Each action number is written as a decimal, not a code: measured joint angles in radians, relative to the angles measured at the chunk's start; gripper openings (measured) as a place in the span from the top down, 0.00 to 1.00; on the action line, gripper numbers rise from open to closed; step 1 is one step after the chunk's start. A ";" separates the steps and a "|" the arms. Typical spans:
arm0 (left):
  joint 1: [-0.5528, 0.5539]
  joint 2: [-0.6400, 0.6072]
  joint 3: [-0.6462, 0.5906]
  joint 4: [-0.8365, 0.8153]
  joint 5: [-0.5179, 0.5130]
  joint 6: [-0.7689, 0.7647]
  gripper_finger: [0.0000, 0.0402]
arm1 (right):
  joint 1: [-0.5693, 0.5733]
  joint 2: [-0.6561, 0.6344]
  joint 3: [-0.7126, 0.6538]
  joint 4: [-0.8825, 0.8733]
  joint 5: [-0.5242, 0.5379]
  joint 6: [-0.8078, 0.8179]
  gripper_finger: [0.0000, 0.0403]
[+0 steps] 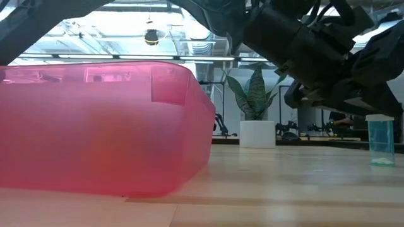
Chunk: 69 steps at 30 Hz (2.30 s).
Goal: Pick and place medicine bottles into bin by pill shape (circle, oval)
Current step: Put the blue tablet bottle into the blue bin
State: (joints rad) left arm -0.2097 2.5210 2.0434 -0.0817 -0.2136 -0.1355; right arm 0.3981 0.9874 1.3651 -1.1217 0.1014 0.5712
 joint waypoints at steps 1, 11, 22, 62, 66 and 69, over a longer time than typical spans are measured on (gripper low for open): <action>0.000 0.000 0.000 -0.001 0.000 0.000 0.72 | 0.000 0.000 0.000 0.000 0.000 0.000 0.41; -0.001 -0.001 0.036 -0.060 -0.008 -0.025 0.72 | 0.000 0.000 0.000 0.000 0.000 -0.003 0.41; -0.001 -0.181 0.109 -0.376 -0.113 -0.070 0.72 | 0.000 0.000 0.000 0.000 0.000 -0.004 0.41; -0.063 -1.065 -1.312 -0.158 -0.596 -0.654 0.72 | -0.001 0.000 0.000 0.020 0.032 -0.048 0.41; -0.037 -1.020 -1.311 -0.103 -0.577 -0.593 0.72 | -0.001 0.000 0.000 0.036 0.032 -0.048 0.41; -0.020 -0.980 -1.311 -0.085 -0.557 -0.584 0.72 | -0.001 0.000 0.000 0.041 0.032 -0.048 0.41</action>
State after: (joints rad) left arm -0.2292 1.5415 0.7322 -0.1665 -0.7707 -0.7196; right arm 0.3969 0.9874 1.3655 -1.0807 0.1333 0.5232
